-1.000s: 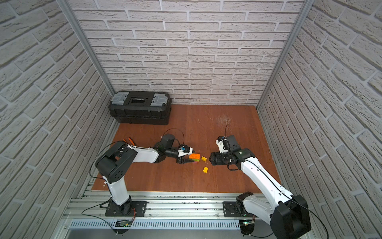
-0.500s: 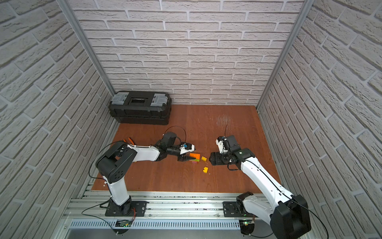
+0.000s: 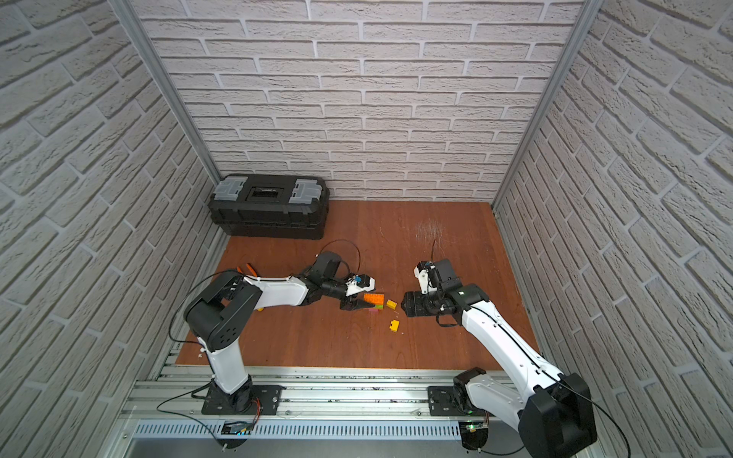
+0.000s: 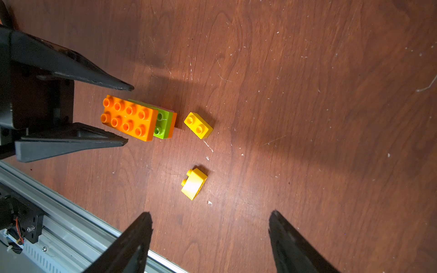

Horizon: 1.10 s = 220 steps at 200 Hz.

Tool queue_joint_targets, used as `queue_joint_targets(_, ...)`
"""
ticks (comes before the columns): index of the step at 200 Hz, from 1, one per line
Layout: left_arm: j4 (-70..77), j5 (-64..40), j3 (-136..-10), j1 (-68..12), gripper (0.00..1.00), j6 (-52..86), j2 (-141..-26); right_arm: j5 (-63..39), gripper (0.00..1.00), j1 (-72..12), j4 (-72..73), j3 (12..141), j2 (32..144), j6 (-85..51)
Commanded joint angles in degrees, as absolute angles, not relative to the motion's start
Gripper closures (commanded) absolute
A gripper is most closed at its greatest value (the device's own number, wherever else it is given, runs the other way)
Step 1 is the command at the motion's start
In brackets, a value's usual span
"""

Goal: Assemble a carrot with lego
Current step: Adjust the lego brick at the center of the board.

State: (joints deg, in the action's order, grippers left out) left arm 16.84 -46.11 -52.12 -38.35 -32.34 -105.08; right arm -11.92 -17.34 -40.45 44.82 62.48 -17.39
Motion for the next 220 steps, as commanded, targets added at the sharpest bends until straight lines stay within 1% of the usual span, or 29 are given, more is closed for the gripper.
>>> queue_joint_targets(1, 14.76, -46.28, -53.82, -38.82, 0.44, -33.05, -106.04, -12.57, 0.21, -17.06, -39.28, 44.13, 61.85, -17.77)
queue_joint_targets(40, 12.7, -46.11, -55.17, -38.89, 0.44, -33.02, -106.46, -12.38, 0.21, -17.05, -39.97, 44.6, 61.78, -17.41)
queue_joint_targets(95, 9.02, -45.69, -57.04, -39.02, 0.51, -34.23, -107.01, -12.01, 0.21, -17.11, -40.28, 44.75, 62.21, -17.14)
queue_joint_targets(152, 7.15, -44.78, -57.24, -39.55, 0.5, -35.24, -106.88, -12.04, 0.21, -17.05, -40.39, 45.15, 62.84, -17.02)
queue_joint_targets(220, 5.71, -44.1, -58.54, -39.9, 0.51, -35.13, -107.59, -11.97, 0.21, -17.1, -40.79, 45.26, 62.69, -16.73)
